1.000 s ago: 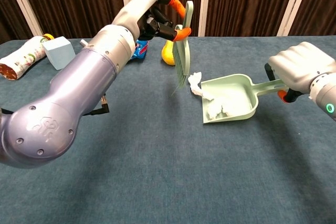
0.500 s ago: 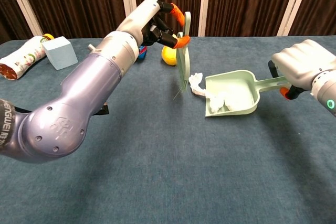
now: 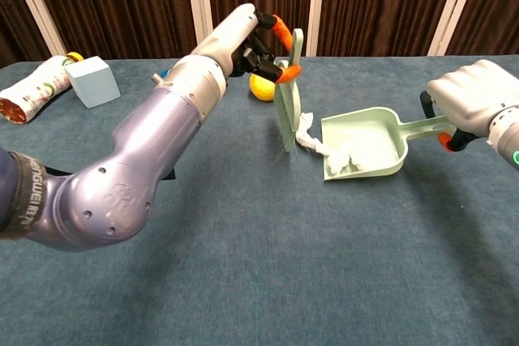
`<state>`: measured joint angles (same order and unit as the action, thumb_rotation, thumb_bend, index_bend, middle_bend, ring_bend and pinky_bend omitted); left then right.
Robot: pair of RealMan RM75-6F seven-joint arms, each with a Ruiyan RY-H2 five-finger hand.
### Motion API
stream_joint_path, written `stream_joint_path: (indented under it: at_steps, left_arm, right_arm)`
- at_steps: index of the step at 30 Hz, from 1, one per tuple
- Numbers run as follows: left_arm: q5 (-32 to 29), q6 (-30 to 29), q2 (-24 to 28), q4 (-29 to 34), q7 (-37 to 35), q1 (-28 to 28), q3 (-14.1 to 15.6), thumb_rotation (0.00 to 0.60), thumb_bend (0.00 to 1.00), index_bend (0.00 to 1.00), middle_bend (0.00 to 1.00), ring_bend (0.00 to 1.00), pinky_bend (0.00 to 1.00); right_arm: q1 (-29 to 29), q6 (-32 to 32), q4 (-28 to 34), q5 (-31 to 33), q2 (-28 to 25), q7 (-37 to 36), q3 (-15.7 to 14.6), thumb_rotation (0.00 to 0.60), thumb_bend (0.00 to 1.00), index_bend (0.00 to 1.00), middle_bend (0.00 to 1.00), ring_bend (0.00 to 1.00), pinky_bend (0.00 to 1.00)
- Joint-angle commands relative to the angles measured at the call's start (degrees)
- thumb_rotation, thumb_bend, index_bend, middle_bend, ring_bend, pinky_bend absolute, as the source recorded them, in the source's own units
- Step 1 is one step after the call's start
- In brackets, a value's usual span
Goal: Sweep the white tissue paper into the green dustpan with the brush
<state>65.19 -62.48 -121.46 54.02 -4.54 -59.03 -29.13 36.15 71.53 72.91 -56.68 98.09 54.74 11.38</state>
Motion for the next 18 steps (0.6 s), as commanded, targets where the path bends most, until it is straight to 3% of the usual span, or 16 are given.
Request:
stream_joint_path:
  at_steps: [1,10,18]
  left_arm:
    - [-0.31,0.37,-1.09,-1.25,-0.03,-0.79,-0.18,0.6,0.42,0.78,0.99,0.99,1.0]
    - [-0.44,0.58,-3.98,-4.14,-0.13,-3.13,-0.99,0.6,0.39,0.78,0.96,0.98,1.0]
    - [-0.7,0.83,-6.03,-1.82,0.51,-4.9,-1.57,0.6,0.38,0.78,0.95,0.98,1.0]
  right_arm:
    - [-0.08,-0.18,-0.15,-0.04,-0.18,-0.3,-0.03,0.6,0.54,0.61,0.82,0.84,0.88]
    - [-0.06,-0.59,-0.23,-0.67,-0.45,-1.22,-0.19,0.6,0.54,0.61,0.82,0.84,0.88]
    - [-0.29,-0.16,1.04,-0.05,-1.33,-0.57,0.17,0.6,0.54,0.61,0.82,0.84,0.88]
